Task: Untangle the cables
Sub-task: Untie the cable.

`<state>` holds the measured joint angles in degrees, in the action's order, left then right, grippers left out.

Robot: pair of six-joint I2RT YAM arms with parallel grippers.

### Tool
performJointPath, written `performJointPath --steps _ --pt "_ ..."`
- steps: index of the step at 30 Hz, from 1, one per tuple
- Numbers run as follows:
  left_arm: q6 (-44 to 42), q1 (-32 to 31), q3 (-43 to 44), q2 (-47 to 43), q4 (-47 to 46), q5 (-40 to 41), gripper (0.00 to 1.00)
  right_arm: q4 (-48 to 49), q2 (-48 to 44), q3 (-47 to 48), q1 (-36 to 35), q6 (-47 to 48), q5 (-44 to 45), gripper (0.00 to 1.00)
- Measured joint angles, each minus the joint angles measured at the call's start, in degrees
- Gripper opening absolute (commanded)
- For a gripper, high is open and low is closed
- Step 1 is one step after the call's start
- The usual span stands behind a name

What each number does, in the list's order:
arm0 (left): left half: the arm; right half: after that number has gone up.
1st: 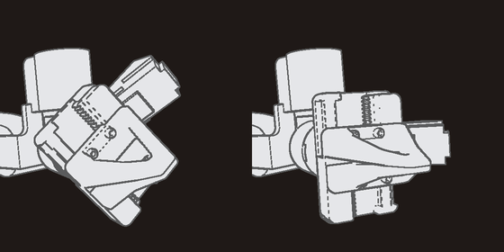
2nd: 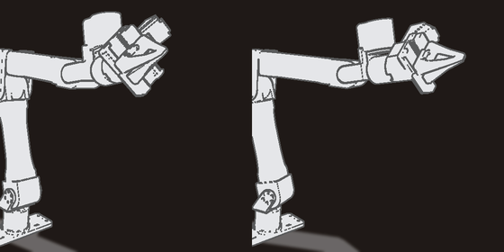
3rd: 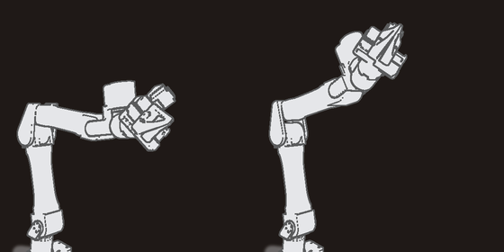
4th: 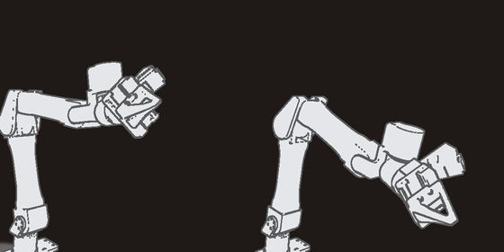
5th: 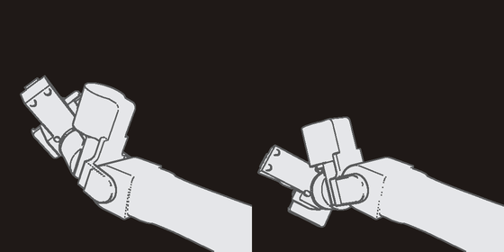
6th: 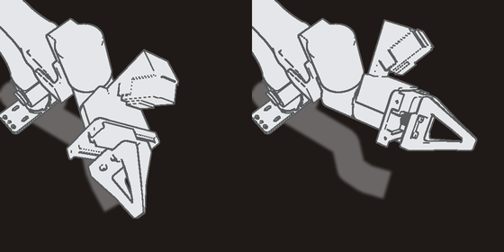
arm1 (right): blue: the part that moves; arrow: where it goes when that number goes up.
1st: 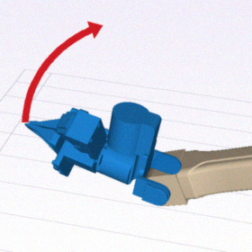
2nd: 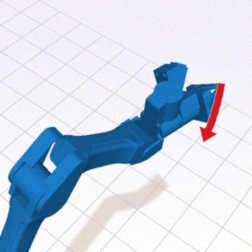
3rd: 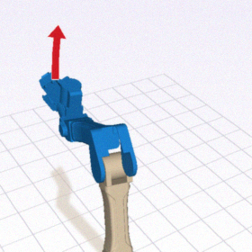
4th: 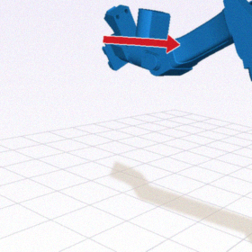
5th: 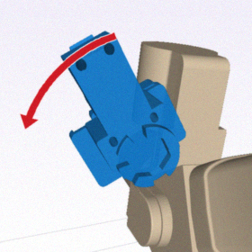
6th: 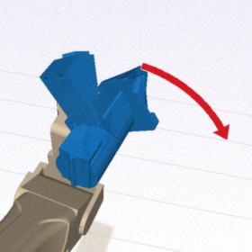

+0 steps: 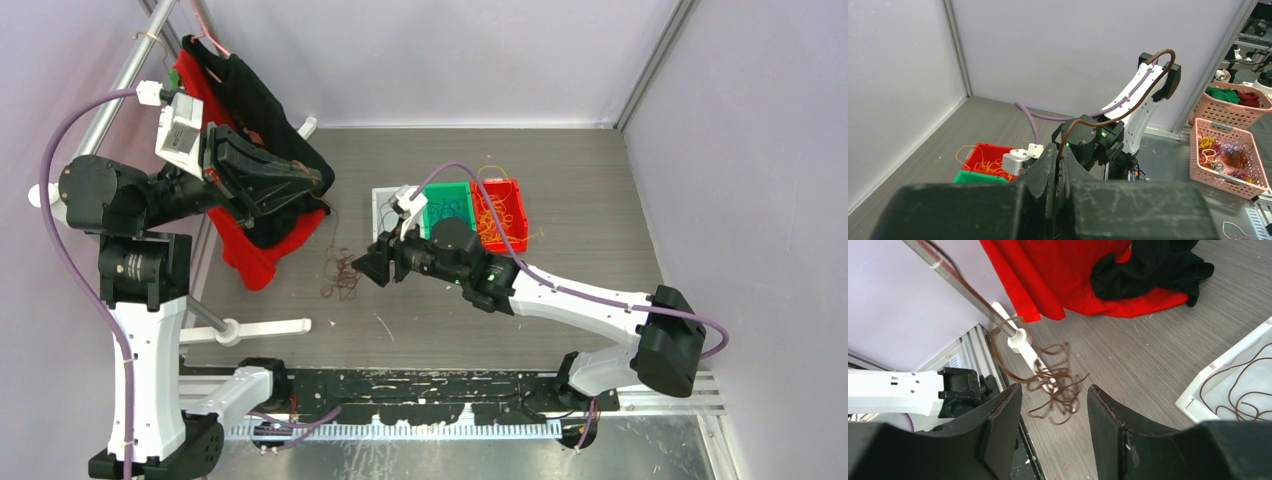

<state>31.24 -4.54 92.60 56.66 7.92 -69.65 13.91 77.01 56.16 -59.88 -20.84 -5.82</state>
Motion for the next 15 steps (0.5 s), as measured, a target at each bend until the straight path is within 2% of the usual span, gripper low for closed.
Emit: performJointPath --steps 8,15 --pt "0.0 -0.1 0.0 0.0 0.0 0.0 0.0 1.4 0.0 -0.1 0.0 -0.9 -1.4 0.56" --pt "-0.1 -0.1 0.0 0.0 0.0 0.0 0.0 2.6 0.0 -0.5 0.0 -3.0 -8.5 0.58"
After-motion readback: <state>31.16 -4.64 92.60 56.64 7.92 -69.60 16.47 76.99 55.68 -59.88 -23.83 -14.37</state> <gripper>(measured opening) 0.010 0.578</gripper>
